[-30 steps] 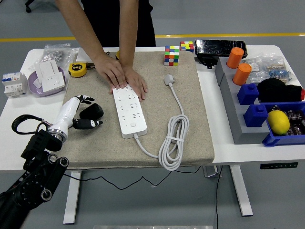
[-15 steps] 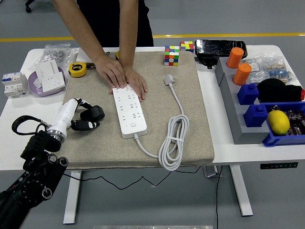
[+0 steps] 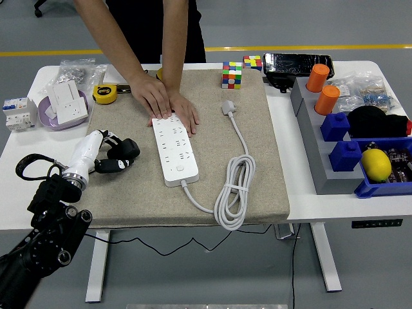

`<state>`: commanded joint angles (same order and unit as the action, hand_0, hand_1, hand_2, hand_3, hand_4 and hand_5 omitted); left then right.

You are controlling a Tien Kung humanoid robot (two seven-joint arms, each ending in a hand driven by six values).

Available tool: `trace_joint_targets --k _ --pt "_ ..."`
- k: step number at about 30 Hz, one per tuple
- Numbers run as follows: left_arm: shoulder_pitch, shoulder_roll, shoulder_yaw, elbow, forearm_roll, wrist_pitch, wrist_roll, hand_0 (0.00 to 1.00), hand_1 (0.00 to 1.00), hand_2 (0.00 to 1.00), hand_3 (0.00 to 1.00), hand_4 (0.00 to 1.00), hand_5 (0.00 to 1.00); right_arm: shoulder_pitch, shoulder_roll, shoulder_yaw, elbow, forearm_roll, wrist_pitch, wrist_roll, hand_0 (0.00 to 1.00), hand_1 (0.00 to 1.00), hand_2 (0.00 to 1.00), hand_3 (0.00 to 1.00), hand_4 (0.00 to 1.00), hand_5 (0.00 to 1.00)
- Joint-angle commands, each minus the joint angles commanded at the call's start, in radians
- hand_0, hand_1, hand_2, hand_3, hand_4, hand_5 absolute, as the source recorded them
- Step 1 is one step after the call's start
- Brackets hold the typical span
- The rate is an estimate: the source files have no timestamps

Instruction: Pick up the plug,place it near the board,insert it into the board,press the button

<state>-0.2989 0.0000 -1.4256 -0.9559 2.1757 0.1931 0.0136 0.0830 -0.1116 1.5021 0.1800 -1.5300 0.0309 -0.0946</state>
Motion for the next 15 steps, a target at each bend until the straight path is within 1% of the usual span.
trace_joint_targets --k 2,3,8,9,14,15 --pt "-0.001 0.0 -0.001 -0.003 0.001 0.002 0.001 0.797 0.761 0.488 0.464 0.581 0.198 0.0 0.0 0.001 0.0 -0.001 0.0 0.0 0.852 0.762 0.751 0.784 0.998 0.887" --pt "-0.001 0.0 -0.001 -0.004 0.001 0.003 0.0 0.714 0.586 0.41 0.43 0.509 0.141 0.0 0.0 0.001 0.0 -0.001 0.0 0.0 0.85 0.762 0.749 0.783 0.998 0.887" --pt "-0.001 0.0 -0.001 -0.012 -0.012 0.011 0.0 0.714 0.586 0.41 0.43 0.509 0.141 0.002 0.0 0.001 0.0 0.001 0.0 0.001 0.85 0.762 0.749 0.783 0.998 0.887" --pt "-0.001 0.0 0.002 -0.017 -0.021 0.012 0.0 0.622 0.456 0.341 0.387 0.467 0.093 0.003 0.0 0.002 0.0 0.0 -0.001 0.001 0.851 0.762 0.749 0.784 0.998 0.888" --pt "-0.001 0.004 0.014 -0.043 -0.056 0.013 0.0 0.622 0.456 0.341 0.387 0.467 0.093 0.002 0.0 0.006 0.0 -0.001 -0.001 -0.001 0.851 0.762 0.749 0.784 0.998 0.888" --pt "0.0 0.006 0.015 -0.048 -0.062 0.012 0.0 0.571 0.41 0.302 0.357 0.467 0.081 0.002 0.0 0.005 0.0 -0.001 -0.001 0.0 0.851 0.761 0.75 0.783 0.998 0.887"
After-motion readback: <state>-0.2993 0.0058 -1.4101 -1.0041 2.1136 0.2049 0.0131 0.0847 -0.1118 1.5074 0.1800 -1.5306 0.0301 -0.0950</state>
